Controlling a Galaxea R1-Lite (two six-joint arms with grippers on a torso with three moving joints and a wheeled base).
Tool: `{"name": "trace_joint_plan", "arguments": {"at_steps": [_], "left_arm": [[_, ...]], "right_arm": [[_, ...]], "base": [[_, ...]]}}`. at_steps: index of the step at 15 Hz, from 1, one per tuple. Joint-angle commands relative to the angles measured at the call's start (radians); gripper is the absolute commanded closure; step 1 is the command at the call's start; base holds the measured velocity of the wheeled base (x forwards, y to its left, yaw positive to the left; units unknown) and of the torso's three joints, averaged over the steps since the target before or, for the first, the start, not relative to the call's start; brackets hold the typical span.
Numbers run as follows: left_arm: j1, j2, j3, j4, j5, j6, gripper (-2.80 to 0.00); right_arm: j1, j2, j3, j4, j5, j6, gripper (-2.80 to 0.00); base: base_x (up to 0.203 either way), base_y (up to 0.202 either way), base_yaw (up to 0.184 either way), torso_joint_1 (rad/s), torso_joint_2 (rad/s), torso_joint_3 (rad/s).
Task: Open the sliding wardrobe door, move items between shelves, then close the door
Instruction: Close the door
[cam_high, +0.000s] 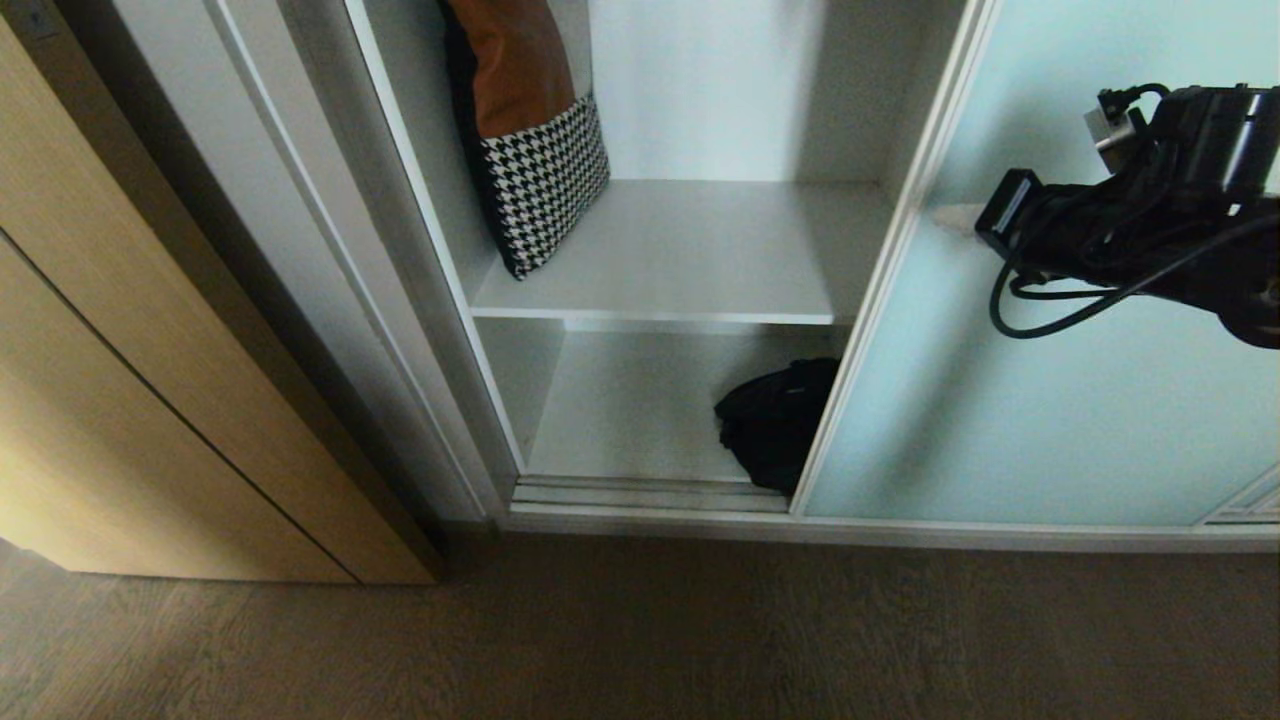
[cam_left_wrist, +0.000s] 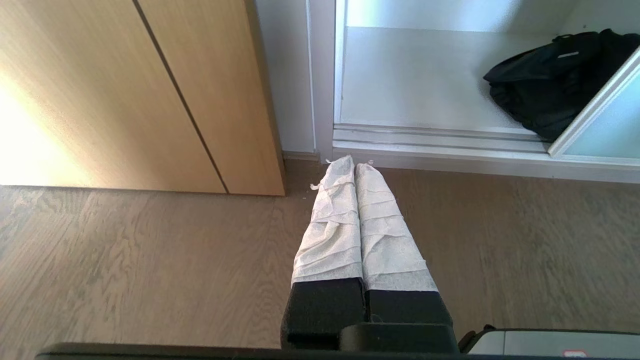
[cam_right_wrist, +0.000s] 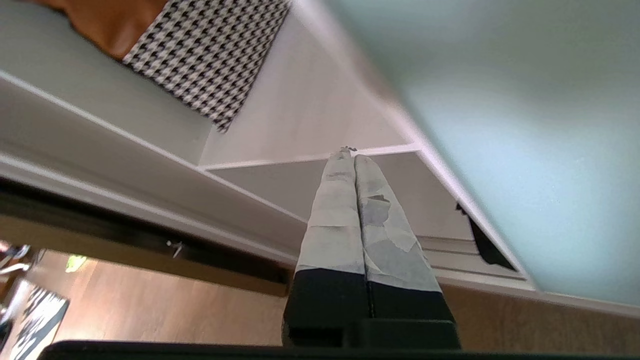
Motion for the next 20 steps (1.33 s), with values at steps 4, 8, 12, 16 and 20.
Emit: {"name": "trace_joint_plan", "arguments": {"at_steps": [4,8,12,16,20], "left_arm": [[0.0,0.0,0.0,0.0,0.0,-0.001,0.0],[0.0,0.0,0.0,0.0,0.001,0.001,0.0],[0.0,0.002,0.0,0.0,0.0,0.001,0.0],[0.0,0.0,0.0,0.0,0.001,0.001,0.0],[0.0,0.0,0.0,0.0,0.0,0.0,0.0]], "right_arm": [[-0.011,0.053,-0.047,-0.003,0.001,0.003,0.0],[0.016,0.116,-0.108,-0.002,-0.085,0.004,0.0],[0.016,0.153,-0.132,-0.001,-0.09,0.003,0.0],[0.016,0.166,-0.139,-0.003,-0.091,0.003,0.0],[0.004,0.168,-0.156,-0.004,-0.091,0.001,0.0]], "base": [[0.0,0.0,0.0,0.0,0.0,0.0],[0.0,0.0,0.0,0.0,0.0,0.0],[0.0,0.0,0.0,0.0,0.0,0.0],[0.0,0.0,0.0,0.0,0.0,0.0],[0.0,0.0,0.0,0.0,0.0,0.0]]}}
